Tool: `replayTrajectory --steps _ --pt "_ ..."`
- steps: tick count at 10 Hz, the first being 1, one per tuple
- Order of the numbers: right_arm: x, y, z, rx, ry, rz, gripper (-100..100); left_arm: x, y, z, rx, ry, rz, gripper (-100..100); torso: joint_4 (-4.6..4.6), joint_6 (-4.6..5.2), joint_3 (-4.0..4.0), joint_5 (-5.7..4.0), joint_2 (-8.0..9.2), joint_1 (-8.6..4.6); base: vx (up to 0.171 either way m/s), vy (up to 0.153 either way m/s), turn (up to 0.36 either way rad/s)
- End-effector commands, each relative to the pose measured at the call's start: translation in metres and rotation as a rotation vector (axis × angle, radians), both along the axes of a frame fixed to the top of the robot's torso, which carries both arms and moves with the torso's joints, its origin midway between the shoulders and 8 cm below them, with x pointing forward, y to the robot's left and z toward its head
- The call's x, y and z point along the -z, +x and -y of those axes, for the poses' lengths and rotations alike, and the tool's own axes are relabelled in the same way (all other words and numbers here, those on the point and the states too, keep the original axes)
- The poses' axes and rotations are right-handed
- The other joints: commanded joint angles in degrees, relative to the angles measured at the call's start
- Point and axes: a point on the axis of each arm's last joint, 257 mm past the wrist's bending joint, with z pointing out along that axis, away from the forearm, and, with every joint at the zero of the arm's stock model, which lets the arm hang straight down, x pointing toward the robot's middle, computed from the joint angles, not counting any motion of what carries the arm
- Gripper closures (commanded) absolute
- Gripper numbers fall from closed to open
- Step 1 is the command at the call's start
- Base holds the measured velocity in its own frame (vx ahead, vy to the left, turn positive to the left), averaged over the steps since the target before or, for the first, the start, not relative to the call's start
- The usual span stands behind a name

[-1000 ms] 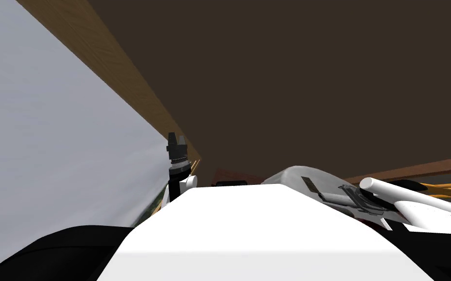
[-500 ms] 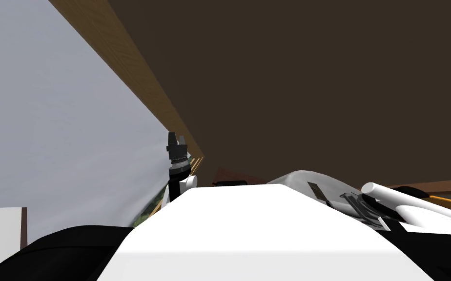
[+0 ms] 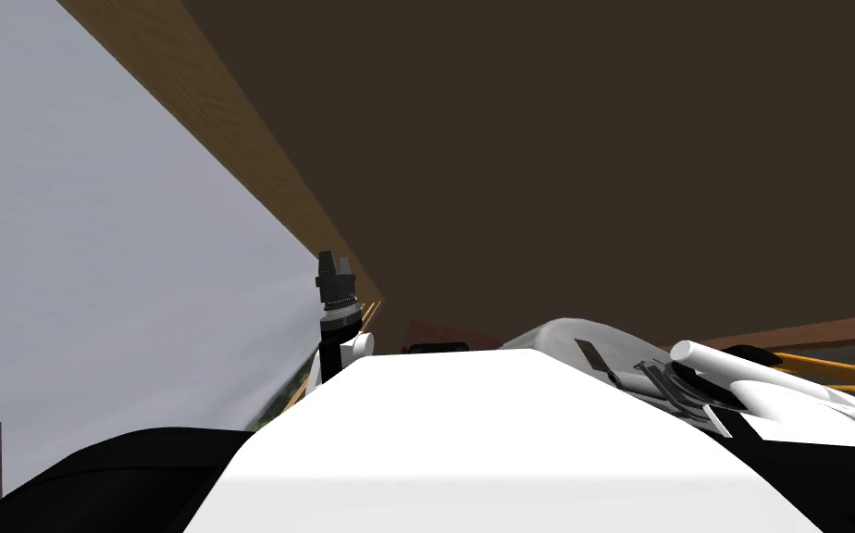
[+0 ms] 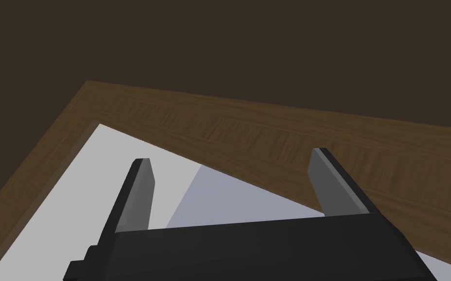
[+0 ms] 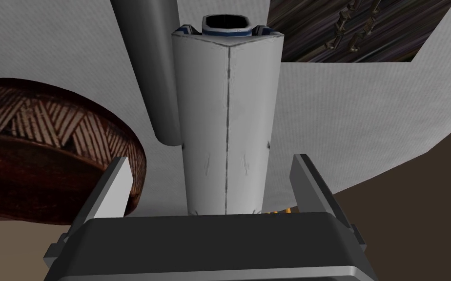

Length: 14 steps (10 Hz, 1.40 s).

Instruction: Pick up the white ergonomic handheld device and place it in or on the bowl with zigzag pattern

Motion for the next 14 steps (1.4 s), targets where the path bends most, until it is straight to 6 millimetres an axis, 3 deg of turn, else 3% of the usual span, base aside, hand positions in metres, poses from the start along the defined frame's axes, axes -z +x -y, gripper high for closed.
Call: replayTrajectory --steps 1,4,6,8,10,11,12,14 --pt "0.004 0.01 -0.002 -0.016 0.001 0.003 -100 0.0 0.0 0.0 0.0 0.0 0.0 0 0.0 0.0 0.0 0.0 0.0 0.0 0.027 -0.016 -0.105" --pt "0.012 0.053 -0.013 -0.09 0.005 0.004 -100 0.0 0.0 0.0 0.0 0.0 0.0 0 -0.01 0.0 -0.03 0.0 -0.06 -0.02 0.035 -0.023 -0.227" --pt "0.012 0.053 -0.013 -0.09 0.005 0.004 -100 0.0 0.0 0.0 0.0 0.0 0.0 0 -0.01 -0.05 -0.02 0.0 -0.03 0.0 0.015 -0.007 -0.016" --pt "0.016 0.082 -0.021 -0.141 0.003 0.006 -100 0.0 0.0 0.0 0.0 0.0 0.0 0 0.01 -0.01 0.02 0.01 0.04 0.03 0.018 -0.015 -0.208" --pt "0.016 0.082 -0.021 -0.141 0.003 0.006 -100 0.0 0.0 0.0 0.0 0.0 0.0 0 0.0 -0.06 0.0 0.01 0.0 0.02 0.017 -0.006 -0.043" --pt "0.017 0.096 -0.025 -0.167 0.001 0.006 -100 0.0 0.0 0.0 0.0 0.0 0.0 0 0.0 -0.07 0.01 0.01 0.02 0.04 0.016 -0.009 -0.148" --pt "0.017 0.096 -0.025 -0.167 0.001 0.006 -100 0.0 0.0 0.0 0.0 0.0 0.0 0 0.0 -0.03 0.0 0.01 0.01 0.03 0.017 -0.007 -0.098" --pt "0.017 0.126 -0.033 -0.22 -0.005 0.008 -100 0.0 0.0 0.0 0.0 0.0 0.0 0 0.0 -0.03 0.01 0.01 0.01 0.03 0.028 -0.013 -0.205"
